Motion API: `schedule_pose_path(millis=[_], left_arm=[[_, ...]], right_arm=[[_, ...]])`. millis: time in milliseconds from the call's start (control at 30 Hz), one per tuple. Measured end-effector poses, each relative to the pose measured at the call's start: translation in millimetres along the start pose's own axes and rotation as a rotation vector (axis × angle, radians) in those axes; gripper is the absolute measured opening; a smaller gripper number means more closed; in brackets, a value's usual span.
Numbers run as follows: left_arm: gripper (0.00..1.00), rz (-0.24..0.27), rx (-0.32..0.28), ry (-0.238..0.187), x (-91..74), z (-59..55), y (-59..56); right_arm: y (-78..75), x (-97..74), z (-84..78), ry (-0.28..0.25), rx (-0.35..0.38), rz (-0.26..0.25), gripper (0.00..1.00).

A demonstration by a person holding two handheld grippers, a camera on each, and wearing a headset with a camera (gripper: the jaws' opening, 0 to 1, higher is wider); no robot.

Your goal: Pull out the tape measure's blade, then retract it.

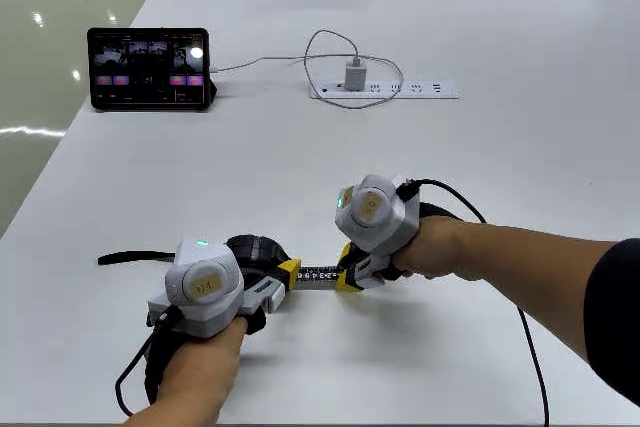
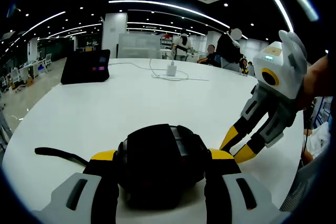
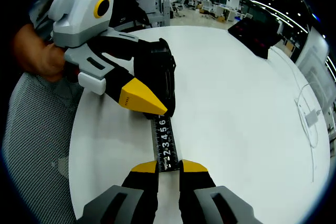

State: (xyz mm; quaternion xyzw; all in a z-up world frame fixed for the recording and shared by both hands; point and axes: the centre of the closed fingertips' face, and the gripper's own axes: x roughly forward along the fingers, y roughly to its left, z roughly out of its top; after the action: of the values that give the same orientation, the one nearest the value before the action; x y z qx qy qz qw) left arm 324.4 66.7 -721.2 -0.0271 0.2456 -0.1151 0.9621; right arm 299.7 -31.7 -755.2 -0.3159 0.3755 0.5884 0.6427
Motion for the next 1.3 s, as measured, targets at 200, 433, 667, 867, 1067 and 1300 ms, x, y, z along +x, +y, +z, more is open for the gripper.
schedule_pose_path(millis=[200,433,667,867,1067,1300], left_arm=[[0.62,0.000,-0.001,0.000,0.2,-0.1,0.0],[0.62,0.000,-0.001,-0.001,0.1,0.2,0.1],[0.62,0.001,-0.003,-0.002,0.0,0.4,0.3],[0.62,0.000,-0.003,-0.001,0.0,0.4,0.4],[0.62,0.001,-0.003,-0.002,0.0,0.3,0.6],[0.62,0.001,-0.004,-0.003,-0.1,0.2,0.5]], right_arm=[[1.7,1.2,2.0,-0.018,-0.006,0.014,0.11],[1.9,2.9,5.9,-0.043,-0.008,0.005,0.11],[1.6,5.9,9.1,-0.047,-0.041,0.000,0.11],[2.1,6.9,11.7,-0.054,-0.017,0.001,0.11],[1.8,7.9,14.3,-0.069,-0.015,0.000,0.11],[2.1,9.9,18.1,-0.073,-0.014,-0.005,0.11]])
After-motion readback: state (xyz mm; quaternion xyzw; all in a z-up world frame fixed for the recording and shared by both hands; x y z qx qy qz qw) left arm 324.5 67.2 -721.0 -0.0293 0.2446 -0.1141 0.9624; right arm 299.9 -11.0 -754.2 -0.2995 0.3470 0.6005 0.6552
